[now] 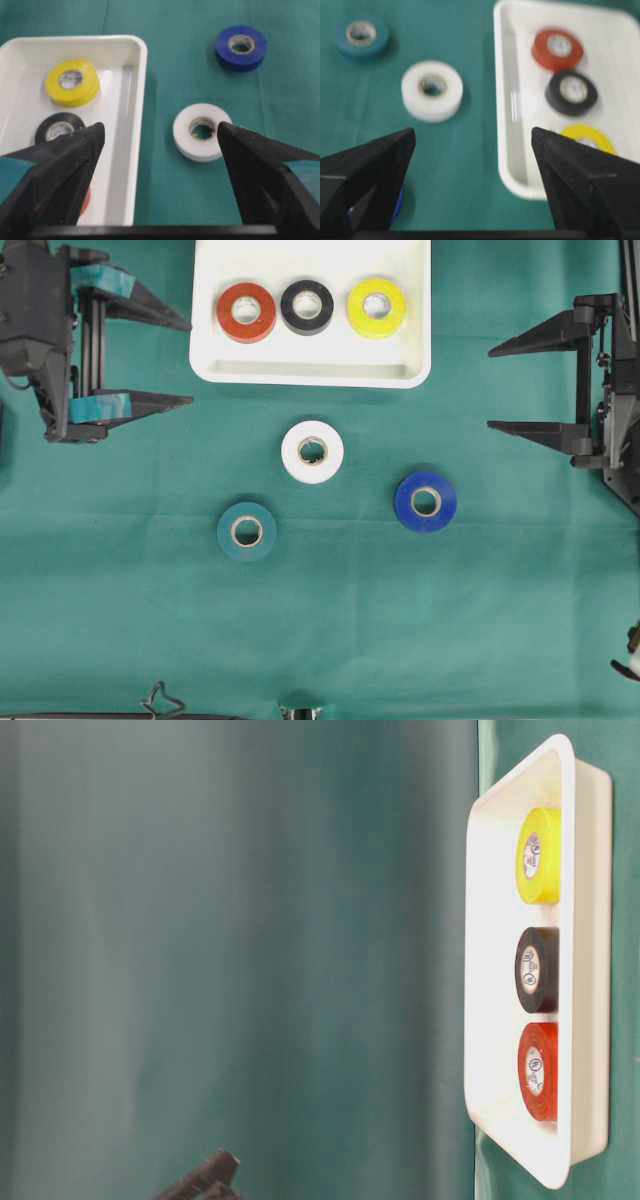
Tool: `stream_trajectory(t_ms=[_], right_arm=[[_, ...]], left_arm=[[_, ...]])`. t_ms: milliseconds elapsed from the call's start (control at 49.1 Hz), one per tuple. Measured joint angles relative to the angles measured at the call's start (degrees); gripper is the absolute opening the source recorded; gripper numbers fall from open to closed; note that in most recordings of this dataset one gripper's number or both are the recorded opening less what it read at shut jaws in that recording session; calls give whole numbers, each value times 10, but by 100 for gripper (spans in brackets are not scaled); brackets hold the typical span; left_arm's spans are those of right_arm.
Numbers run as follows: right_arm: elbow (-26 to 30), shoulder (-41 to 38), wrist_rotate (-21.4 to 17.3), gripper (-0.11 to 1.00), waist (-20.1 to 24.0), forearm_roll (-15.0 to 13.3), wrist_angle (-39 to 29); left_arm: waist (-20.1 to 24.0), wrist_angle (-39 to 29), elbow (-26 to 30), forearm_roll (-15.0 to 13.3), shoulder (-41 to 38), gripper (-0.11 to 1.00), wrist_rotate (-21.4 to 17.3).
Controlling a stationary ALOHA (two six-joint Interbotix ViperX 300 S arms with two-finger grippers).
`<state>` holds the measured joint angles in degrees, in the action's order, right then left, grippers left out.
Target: Pick up the tape from a random location and place it into the white case.
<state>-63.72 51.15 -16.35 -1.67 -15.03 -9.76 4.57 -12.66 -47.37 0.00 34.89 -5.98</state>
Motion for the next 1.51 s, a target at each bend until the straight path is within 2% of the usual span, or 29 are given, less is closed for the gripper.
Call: stream_trajectory(t_ms=[285, 835, 1304, 1508], right_arm=[[10, -36, 1, 90, -28, -3, 60], [81, -148, 5, 90, -31, -3, 89], [85, -153, 4, 90, -32, -4, 88], [85, -153, 1, 90, -49, -4, 89]], left_arm=[[0, 23, -27, -1, 15, 97, 1], [-9, 70, -77, -2, 57, 97, 7], [-9, 71, -83, -3, 57, 96, 18], [-9, 71, -83, -3, 57, 96, 19]])
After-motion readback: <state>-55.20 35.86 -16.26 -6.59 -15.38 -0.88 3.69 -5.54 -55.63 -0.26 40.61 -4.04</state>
